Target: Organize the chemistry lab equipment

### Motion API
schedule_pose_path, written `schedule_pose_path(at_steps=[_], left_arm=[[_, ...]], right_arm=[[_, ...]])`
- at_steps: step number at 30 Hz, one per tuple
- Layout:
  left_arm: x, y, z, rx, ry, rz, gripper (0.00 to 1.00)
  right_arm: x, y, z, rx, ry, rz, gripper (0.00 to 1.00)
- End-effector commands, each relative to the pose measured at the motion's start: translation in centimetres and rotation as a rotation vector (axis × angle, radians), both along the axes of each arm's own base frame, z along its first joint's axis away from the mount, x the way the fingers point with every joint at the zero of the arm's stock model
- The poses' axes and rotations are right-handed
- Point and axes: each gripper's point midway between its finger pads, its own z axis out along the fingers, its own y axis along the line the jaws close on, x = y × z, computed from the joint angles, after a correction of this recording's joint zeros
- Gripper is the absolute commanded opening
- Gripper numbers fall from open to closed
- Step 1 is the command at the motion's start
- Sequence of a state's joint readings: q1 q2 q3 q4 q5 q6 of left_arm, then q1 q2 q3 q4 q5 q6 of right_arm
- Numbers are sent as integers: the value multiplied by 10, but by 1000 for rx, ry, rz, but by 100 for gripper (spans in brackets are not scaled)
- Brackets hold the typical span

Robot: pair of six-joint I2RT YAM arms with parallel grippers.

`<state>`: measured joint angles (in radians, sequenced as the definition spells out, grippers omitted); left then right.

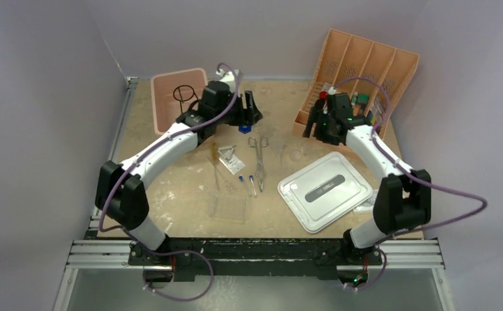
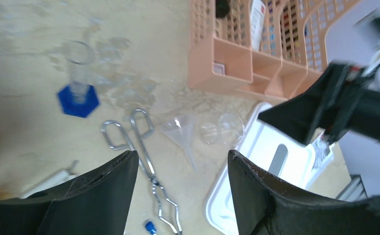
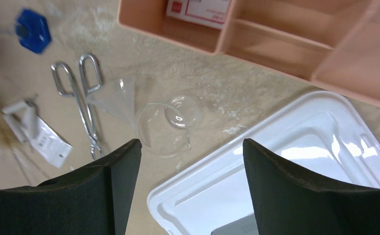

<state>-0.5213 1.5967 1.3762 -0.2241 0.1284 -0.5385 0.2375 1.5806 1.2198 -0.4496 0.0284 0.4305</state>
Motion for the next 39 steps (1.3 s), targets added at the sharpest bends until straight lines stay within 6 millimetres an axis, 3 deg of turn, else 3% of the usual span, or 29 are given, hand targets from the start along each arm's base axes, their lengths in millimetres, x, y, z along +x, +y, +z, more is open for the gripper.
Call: schedule_pose_path(at_steps=[1, 7, 13, 17, 22, 33, 39], left_arm=[[-6, -51, -14, -5, -25, -79, 68], [-15, -119, -53, 62, 26, -167, 69], [-10, -143, -92, 90, 150, -104, 50], [-15, -155, -114, 101, 225, -141, 46], [-13, -161, -134, 123, 258, -141, 44], [-8, -166, -158, 153, 302, -132, 16], [-4, -161, -144, 185, 272, -124, 0]], right_arm=[[4, -13, 39, 135, -125, -124, 77], [-13, -45, 28, 133, -79, -329, 77], [-31, -60, 10, 153, -29, -433, 76], [-35, -63, 9, 148, -35, -448, 75], [-37, -64, 6, 149, -38, -451, 75], [-36, -64, 2, 145, -34, -446, 74], [-30, -66, 6, 132, -48, -443, 74]])
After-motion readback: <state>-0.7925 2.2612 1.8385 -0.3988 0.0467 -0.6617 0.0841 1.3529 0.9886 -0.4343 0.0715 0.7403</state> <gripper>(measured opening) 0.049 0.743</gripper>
